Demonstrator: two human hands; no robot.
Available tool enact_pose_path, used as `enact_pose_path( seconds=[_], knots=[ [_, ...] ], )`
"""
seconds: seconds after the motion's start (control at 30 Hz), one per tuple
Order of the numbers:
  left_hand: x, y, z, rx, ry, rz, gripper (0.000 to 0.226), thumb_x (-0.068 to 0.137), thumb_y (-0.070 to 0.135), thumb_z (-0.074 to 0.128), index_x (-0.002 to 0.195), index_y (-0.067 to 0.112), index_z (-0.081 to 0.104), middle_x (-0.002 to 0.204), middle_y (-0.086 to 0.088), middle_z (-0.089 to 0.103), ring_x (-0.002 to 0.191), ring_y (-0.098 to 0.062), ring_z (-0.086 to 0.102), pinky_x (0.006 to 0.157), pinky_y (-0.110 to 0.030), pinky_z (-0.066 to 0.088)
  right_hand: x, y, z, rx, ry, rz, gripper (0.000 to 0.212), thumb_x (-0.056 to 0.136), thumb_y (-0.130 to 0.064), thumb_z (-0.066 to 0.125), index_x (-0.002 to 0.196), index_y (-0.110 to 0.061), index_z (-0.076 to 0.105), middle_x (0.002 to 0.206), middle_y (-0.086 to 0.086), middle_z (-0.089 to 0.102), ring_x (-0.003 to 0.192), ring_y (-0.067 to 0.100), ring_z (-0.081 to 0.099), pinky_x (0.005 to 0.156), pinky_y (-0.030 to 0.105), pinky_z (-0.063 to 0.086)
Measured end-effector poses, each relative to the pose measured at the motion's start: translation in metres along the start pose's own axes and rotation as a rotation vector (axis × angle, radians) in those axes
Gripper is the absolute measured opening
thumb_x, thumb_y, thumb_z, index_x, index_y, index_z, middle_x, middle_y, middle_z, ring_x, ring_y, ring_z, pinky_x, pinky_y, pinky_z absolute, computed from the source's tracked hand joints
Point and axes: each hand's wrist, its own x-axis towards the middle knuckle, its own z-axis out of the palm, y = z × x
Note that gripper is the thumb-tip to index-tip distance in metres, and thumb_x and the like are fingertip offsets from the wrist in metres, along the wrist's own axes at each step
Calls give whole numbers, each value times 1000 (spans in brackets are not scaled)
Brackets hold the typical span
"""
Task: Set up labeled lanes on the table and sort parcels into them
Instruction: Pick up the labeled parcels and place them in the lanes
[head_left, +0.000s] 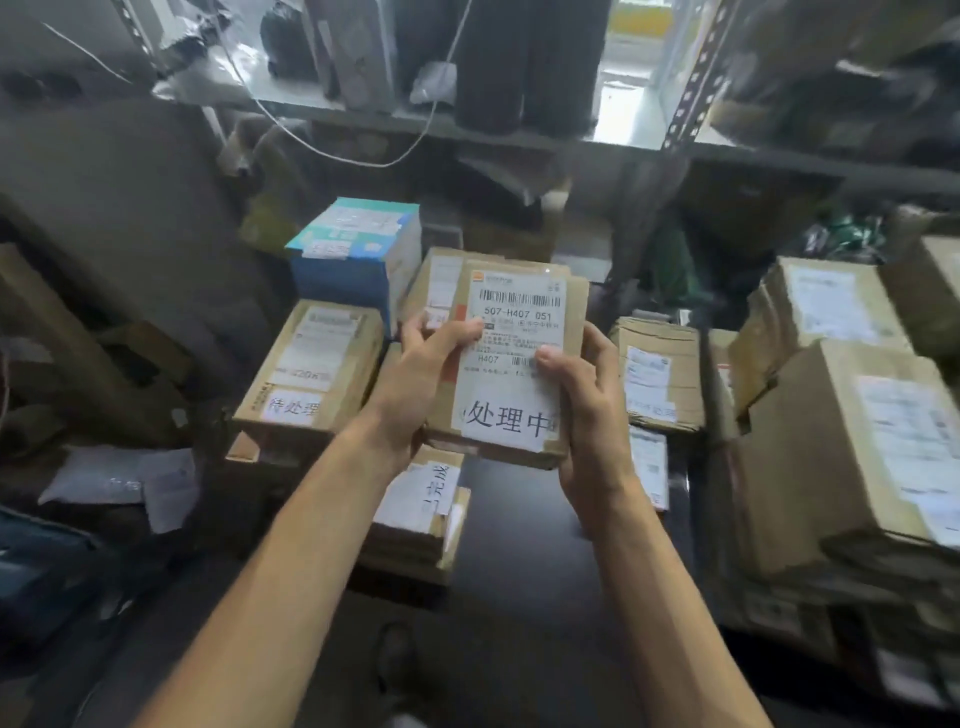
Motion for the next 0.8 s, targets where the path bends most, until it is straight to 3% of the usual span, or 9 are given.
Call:
enact_pose_path(
  seconds=[0.1,0.23,0.37,0.5,0.6,0.7,0.8],
  knots=[
    [-8,-24,61,21,-86,-58,70,80,43,66,141,12,50,120,-11,74,110,-29,72,95,-47,57,-18,-15,-60,5,53,36,72,74,-30,78,139,-24,47,128,15,68,109,33,72,88,50,61],
    [-6,-65,113,6,-119,-199,75,78,49,67,142,13,50,121,-13,73,107,-30,73,85,-41,62,-29,-19,-121,-5,113,103,43,93,-17,69,130,-29,49,126,12,68,105,30,74,81,42,63],
    [6,-115,149,8,-143,-345,67,85,46,68,139,11,50,116,-15,75,103,-34,74,81,-43,64,-28,-4,-170,-38,211,196,54,98,-15,62,147,-21,40,122,8,71,98,23,76,75,36,64],
    [29,-153,164,11,-139,-416,60,91,46,66,139,13,50,117,-12,75,104,-33,74,93,-51,59,-10,21,-197,-107,263,278,51,100,-22,59,148,-24,42,118,3,73,97,20,76,83,41,63],
    [49,-174,164,-11,-102,-449,79,75,51,73,140,12,48,119,-14,73,104,-33,74,92,-53,59,11,37,-203,-148,280,341,53,98,-28,61,147,-27,41,122,1,72,100,19,75,89,45,62],
    [64,-193,157,-5,-48,-491,92,60,53,75,136,9,49,121,-18,71,100,-35,74,84,-49,62,24,54,-204,-180,292,402,46,99,-33,61,141,-29,42,120,0,72,99,18,75,86,42,62],
    [69,-211,149,-2,-22,-552,85,61,48,72,132,4,54,118,-21,71,98,-37,74,83,-50,61,27,72,-203,-166,317,497,48,99,-39,61,140,-29,39,117,2,73,97,20,76,86,45,62]
  ],
)
